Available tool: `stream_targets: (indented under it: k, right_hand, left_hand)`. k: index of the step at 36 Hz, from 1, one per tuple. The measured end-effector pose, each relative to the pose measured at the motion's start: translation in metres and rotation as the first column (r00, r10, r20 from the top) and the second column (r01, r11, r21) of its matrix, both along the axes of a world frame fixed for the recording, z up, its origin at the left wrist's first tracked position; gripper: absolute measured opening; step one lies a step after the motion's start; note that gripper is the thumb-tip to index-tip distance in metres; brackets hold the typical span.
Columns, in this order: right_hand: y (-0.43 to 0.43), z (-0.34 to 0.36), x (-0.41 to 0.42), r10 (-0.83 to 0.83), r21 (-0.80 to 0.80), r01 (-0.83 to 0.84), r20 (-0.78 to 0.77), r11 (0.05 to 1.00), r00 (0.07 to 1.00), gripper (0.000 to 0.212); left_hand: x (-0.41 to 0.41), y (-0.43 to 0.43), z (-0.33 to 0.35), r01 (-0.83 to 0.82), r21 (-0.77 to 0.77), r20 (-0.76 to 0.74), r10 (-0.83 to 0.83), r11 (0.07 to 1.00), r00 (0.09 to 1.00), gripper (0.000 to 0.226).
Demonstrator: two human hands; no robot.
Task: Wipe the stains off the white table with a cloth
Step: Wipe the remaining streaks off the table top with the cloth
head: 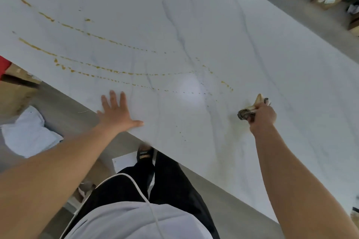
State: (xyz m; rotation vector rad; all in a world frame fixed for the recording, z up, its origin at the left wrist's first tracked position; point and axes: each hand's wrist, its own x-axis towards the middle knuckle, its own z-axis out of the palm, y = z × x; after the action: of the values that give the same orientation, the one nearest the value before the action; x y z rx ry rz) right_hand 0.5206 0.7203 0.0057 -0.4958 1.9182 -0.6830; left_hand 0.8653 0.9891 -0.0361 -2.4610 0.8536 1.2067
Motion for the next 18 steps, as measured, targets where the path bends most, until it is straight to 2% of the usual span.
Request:
stream_targets:
  k: [3,5,7,9,10,11,13,16,18]
  right_hand:
    - [-0.035,-0.015,0.019,0.257,-0.117,-0.272,-0.129,0.955,0.958,0.018]
    - [-0.056,-0.026,0.03,0.439,-0.115,-0.481,-0.268,0.869,0.857,0.019]
    - [-0.073,-0.036,0.041,0.599,-0.053,-0.679,-0.424,0.732,0.679,0.014]
    - [-0.086,-0.049,0.047,0.713,0.055,-0.841,-0.561,0.538,0.42,0.025]
    - [-0.088,-0.054,0.048,0.734,0.114,-0.883,-0.61,0.455,0.299,0.026]
    - [-0.09,-0.059,0.051,0.745,0.154,-0.904,-0.63,0.398,0.221,0.024]
    - [-0.089,-0.07,0.052,0.739,0.166,-0.917,-0.651,0.362,0.175,0.026]
    - [-0.08,-0.073,0.055,0.705,0.139,-0.89,-0.668,0.434,0.239,0.027]
    - [-0.068,-0.074,0.054,0.703,0.136,-0.894,-0.672,0.427,0.233,0.026]
  left_hand:
    - [-0.003,-0.002,-0.003,0.007,0.028,0.012,-0.007,1.0,1.0,0.139]
    - [-0.006,-0.001,-0.005,0.006,0.04,0.016,-0.006,0.999,1.0,0.136]
    - [-0.007,-0.002,-0.007,0.0,0.052,0.011,-0.001,0.999,1.0,0.134]
    - [-0.008,-0.003,-0.008,-0.015,0.057,0.015,0.015,0.998,1.0,0.134]
    - [-0.009,-0.003,-0.008,-0.014,0.06,0.015,0.013,0.998,1.0,0.134]
    - [-0.009,-0.004,-0.008,-0.019,0.061,0.018,0.018,0.998,1.0,0.134]
    - [-0.009,-0.007,-0.007,-0.038,0.06,0.023,0.037,0.997,0.999,0.135]
    - [-0.011,-0.01,-0.006,-0.045,0.076,0.026,0.043,0.996,0.999,0.137]
    - [-0.01,-0.009,-0.007,-0.047,0.084,0.03,0.045,0.995,0.999,0.138]
